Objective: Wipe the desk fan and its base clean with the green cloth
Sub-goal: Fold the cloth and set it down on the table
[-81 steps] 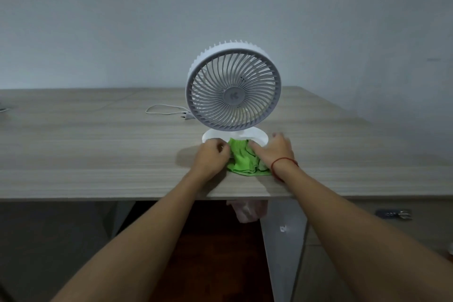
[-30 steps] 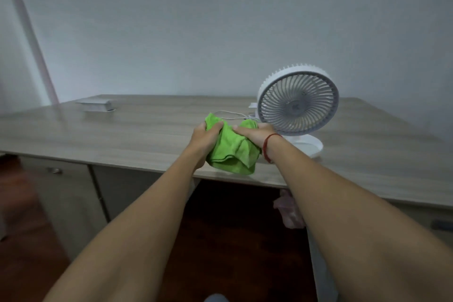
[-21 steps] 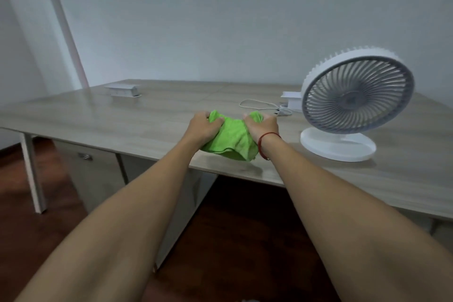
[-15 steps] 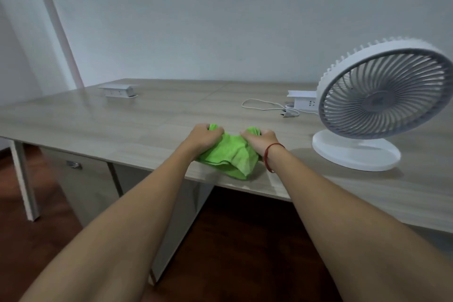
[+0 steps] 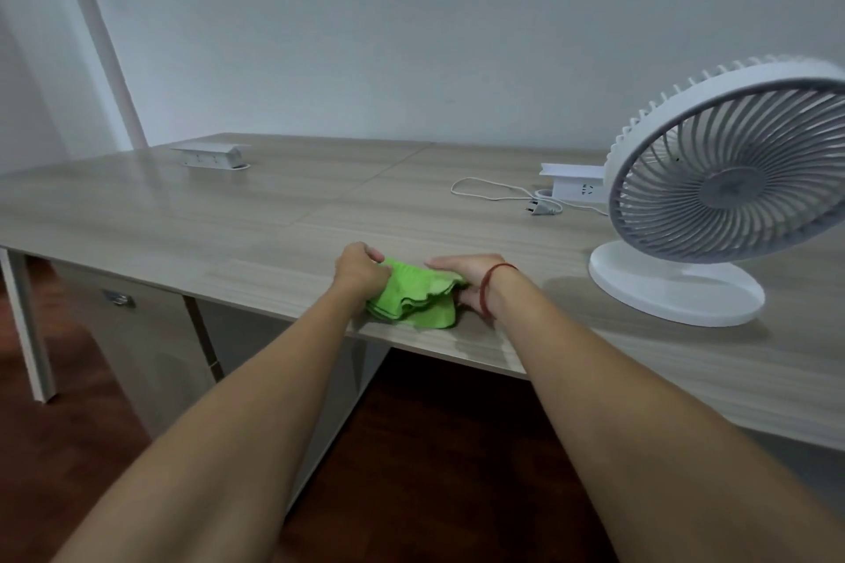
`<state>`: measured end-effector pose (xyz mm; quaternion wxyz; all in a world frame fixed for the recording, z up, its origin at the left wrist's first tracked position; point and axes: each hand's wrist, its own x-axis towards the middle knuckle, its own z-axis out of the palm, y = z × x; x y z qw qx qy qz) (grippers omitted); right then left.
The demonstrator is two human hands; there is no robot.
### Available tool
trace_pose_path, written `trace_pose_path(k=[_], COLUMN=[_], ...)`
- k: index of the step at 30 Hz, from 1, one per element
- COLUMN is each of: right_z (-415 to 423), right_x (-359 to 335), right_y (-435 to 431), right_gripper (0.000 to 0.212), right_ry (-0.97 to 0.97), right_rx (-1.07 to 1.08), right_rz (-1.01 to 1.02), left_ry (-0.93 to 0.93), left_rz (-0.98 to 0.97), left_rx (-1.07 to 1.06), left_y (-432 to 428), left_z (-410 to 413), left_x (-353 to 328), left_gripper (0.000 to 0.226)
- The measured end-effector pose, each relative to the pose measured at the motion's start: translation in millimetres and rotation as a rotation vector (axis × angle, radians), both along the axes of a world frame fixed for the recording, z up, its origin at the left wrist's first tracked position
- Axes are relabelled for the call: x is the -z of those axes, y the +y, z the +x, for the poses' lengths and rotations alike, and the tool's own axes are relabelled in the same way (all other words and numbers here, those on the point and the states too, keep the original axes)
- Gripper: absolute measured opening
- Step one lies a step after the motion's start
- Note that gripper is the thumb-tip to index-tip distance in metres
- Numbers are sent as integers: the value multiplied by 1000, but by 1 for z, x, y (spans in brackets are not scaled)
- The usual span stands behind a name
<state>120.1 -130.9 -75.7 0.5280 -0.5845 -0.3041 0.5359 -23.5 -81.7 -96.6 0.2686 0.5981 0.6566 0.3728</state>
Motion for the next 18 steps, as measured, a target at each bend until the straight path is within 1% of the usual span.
trace_pose_path(k=[2,4,5,7,8,10,11,13,14,16,18], right_z=[3,9,12,11,10,6,3,-1,-3,-6,-2], right_x=[-4,-1,1,3,4,3,1,2,7,21,38], right_y=[-6,-2,-1,-2,-5,-9,-11,-8,-4,-3,1], right_gripper=[72,72,70,66,61,51,47,42,42,47,53], right_ry=[-74,-284,-472,-932,-1081,-1284,-1354,-1370,-1352,-1375,-1447], right_rx=[-57,-31,-29,-84,-96,-84,-83,-158,-235,-410,-462], right_rz=[-9,-61,-91,-103,-75,-1,45,85,55,-28,-7], left_ry=[56,178,247,380,440,542,555,494,468,503,588], left_rz=[13,34,49,90,124,237,306,366,333,172,33], left_rx=[-2,60,99,147,140,90,81,151,235,420,498], left_y=[0,1,1,-5,-8,-15,-18,-20,-19,-19,-19], left_z=[-2,-1,-1,1,1,2,4,8,9,11,13], left_x=[3,5,6,6,6,5,4,3,4,10,18], left_gripper=[13,19,20,22,23,27,26,24,23,27,41])
